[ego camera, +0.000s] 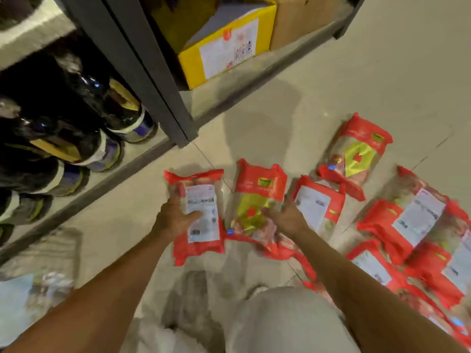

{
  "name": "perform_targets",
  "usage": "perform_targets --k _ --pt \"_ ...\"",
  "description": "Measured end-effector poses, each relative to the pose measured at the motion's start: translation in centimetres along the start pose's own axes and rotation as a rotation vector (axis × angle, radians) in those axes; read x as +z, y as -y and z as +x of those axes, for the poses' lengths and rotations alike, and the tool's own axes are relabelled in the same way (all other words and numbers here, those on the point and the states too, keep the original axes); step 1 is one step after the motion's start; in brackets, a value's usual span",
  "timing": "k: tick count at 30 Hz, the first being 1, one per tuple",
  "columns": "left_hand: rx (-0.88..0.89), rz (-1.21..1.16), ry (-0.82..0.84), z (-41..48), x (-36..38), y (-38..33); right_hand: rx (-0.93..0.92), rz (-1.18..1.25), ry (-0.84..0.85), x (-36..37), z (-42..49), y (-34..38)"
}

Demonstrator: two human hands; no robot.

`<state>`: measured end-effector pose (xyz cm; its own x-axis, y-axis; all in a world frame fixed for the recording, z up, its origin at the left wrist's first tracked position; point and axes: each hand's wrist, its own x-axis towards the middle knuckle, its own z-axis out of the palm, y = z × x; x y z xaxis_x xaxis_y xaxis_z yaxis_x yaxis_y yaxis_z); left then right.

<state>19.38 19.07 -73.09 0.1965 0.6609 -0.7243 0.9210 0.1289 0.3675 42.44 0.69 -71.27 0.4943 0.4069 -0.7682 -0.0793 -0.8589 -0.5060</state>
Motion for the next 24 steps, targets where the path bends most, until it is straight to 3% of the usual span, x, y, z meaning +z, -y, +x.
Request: perform_targets --k 6,11,16,19,24 --pt "-0.146 -0.513 0.029 6.3 3.6 3.2 -0.037 0.185 -0.127 4.3 8.9 -3.9" --pt "-0.200 -0.648 0.133 5.8 3.5 4.0 -0.038 0.265 -0.164 4.8 9.6 -5.2" --pt "-0.086 -0.605 0.032 -0.7 -0.4 1.4 -0.104 0.209 -0.168 2.8 2.0 -0.8" --pt "-0.063 -0.620 -0.100 -6.6 -7.2 -1.5 -0.135 0.220 -0.225 -0.8 -5.4 4.3" --pt "0.053 -0.586 -0.186 -21.7 -21.1 -7.2 -0.254 0.284 -0.200 -8.0 -22.9 15.1"
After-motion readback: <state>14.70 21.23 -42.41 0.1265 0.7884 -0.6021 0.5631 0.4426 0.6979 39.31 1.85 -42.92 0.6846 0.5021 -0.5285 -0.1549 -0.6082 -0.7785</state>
